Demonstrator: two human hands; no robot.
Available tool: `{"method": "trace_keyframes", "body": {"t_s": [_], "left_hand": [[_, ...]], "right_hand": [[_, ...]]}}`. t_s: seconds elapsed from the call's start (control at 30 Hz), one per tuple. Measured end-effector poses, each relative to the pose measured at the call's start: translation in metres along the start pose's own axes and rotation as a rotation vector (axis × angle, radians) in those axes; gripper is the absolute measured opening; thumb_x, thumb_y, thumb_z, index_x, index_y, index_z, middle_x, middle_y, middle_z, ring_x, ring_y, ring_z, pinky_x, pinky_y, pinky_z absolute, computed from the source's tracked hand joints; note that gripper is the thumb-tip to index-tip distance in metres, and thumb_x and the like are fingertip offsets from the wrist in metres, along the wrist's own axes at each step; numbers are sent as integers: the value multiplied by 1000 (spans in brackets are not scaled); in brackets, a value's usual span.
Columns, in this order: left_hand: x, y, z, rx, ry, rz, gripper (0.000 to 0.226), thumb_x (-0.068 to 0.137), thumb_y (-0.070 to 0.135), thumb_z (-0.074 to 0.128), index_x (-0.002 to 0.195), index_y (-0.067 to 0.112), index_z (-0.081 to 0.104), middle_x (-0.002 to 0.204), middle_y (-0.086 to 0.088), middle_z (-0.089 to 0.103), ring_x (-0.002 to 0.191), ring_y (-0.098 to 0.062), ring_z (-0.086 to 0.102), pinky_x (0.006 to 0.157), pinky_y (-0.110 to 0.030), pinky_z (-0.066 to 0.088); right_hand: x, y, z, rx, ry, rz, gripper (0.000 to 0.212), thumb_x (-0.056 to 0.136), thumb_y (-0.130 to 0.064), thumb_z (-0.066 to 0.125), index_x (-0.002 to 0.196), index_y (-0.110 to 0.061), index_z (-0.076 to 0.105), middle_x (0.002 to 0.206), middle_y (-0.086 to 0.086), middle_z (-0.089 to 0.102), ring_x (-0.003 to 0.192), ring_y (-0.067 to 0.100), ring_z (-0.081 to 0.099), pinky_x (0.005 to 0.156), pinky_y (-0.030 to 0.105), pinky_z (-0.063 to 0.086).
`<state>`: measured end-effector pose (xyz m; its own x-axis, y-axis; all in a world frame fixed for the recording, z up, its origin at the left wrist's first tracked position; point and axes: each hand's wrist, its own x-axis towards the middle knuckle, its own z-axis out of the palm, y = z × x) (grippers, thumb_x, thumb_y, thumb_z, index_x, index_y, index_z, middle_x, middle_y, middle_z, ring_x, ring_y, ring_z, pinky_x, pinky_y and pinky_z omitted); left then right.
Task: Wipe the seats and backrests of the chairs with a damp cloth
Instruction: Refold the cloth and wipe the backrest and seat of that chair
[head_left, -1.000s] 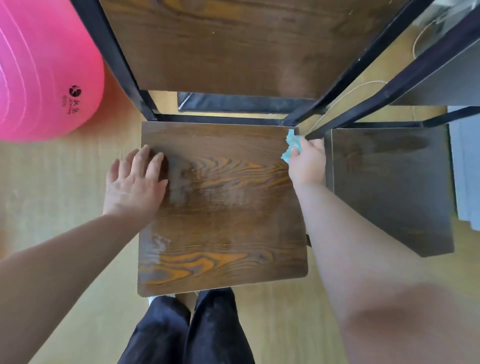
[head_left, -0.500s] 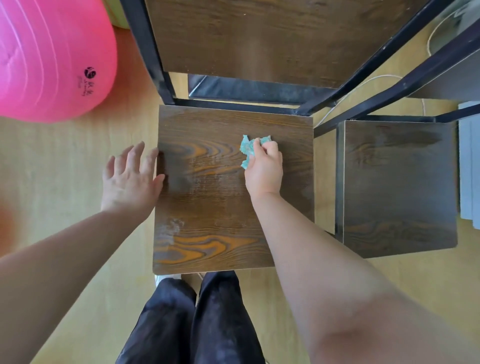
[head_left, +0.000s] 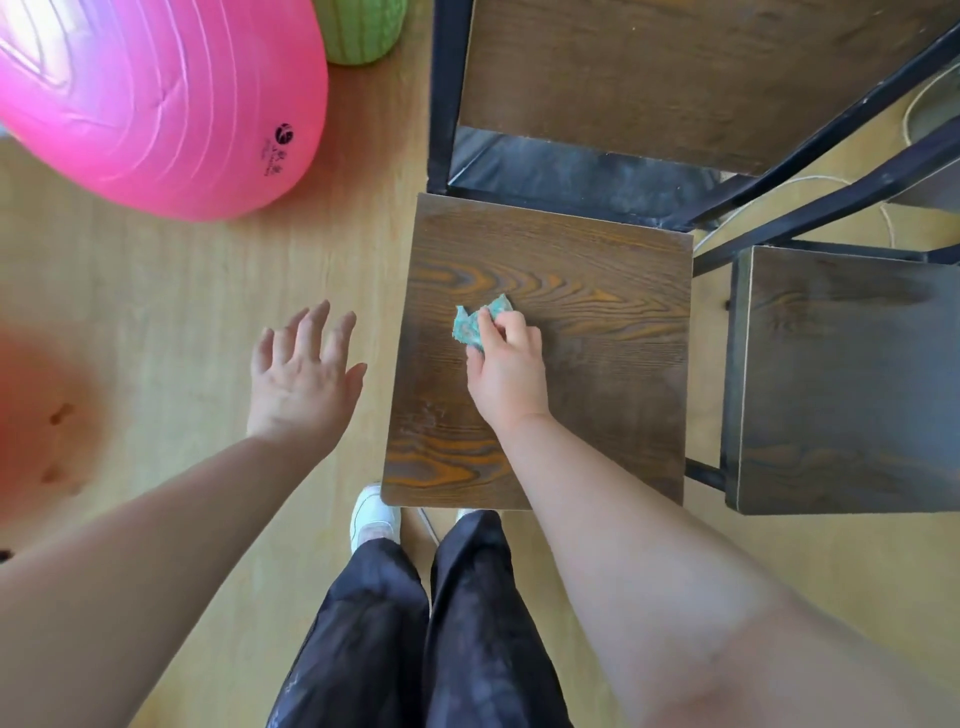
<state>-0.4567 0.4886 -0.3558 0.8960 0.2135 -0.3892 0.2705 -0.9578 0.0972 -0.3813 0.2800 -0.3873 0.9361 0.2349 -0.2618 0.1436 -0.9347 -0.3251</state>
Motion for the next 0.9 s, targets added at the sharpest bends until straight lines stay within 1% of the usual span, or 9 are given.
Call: {"method": "trace_keyframes", "body": {"t_s": [0.1, 0.2, 0.33, 0.43, 0.53, 0.67, 0.77, 0.83, 0.9], "left_hand": [[-14, -5, 0, -1, -10, -1, 57, 102, 41, 40, 154, 21, 28, 160, -11, 27, 146, -32, 22, 119, -53, 20], [-26, -7, 0, 7, -20, -5, 57, 102, 41, 39, 154, 22, 26, 161, -10, 25, 147, -31, 20, 120, -51, 18], [-34, -8, 0, 18, -19, 21, 57, 102, 40, 40, 154, 22, 26, 161, -10, 25, 147, -30, 19, 120, -51, 17], [-35, -6, -1, 44, -16, 48, 57, 102, 40, 41, 154, 21, 28, 160, -11, 26, 146, -31, 21, 119, -52, 18], [-31, 2, -1, 53, -17, 69, 56, 102, 39, 40, 154, 20, 28, 161, -11, 25, 147, -31, 20, 120, -52, 17], [-22, 21, -1, 59, -22, 91, 56, 102, 41, 37, 154, 22, 27, 162, -9, 23, 148, -29, 17, 121, -51, 15], [-12, 36, 1, 62, -23, 116, 57, 101, 43, 35, 153, 22, 27, 161, -8, 22, 148, -28, 16, 121, -50, 14], [-7, 44, 2, 52, -21, 133, 56, 101, 42, 38, 153, 22, 28, 161, -8, 22, 147, -29, 17, 120, -50, 14], [-4, 50, 3, 56, -21, 152, 57, 101, 41, 40, 153, 21, 29, 160, -9, 23, 147, -30, 18, 120, -51, 16]], "right_hand": [[-22, -17, 13, 42, 13, -64, 44, 98, -30, 56, 134, -6, 59, 119, 9, 54, 100, 30, 49, 89, 43, 51], [-44, -32, 26, 108, -23, -70, 39, 95, -18, 60, 132, -6, 61, 115, 9, 55, 97, 30, 50, 84, 46, 53], [-49, -33, 32, 253, -70, -38, 36, 94, -10, 60, 130, -6, 62, 117, 8, 57, 102, 29, 54, 87, 46, 52], [-47, -23, 24, 347, -6, -17, 34, 93, -7, 61, 127, -5, 65, 114, 7, 59, 103, 27, 58, 92, 39, 52], [-42, 3, -1, 377, 129, 89, 34, 94, -8, 60, 128, -6, 64, 116, 7, 58, 104, 21, 58, 94, 24, 45], [-33, 79, -41, 288, 266, 292, 35, 97, -12, 58, 131, -8, 62, 122, 6, 55, 109, 19, 58, 97, 20, 42], [-36, 141, -63, 238, 290, 508, 35, 100, -15, 55, 134, -10, 60, 126, 3, 52, 112, 17, 58, 88, 9, 36], [-41, 168, -67, 216, 247, 602, 36, 101, -19, 54, 136, -11, 59, 128, 2, 51, 113, 19, 58, 88, 12, 37], [-46, 175, -62, 239, 209, 618, 36, 101, -21, 55, 136, -13, 59, 127, 2, 51, 114, 19, 59, 92, 19, 43]]}}
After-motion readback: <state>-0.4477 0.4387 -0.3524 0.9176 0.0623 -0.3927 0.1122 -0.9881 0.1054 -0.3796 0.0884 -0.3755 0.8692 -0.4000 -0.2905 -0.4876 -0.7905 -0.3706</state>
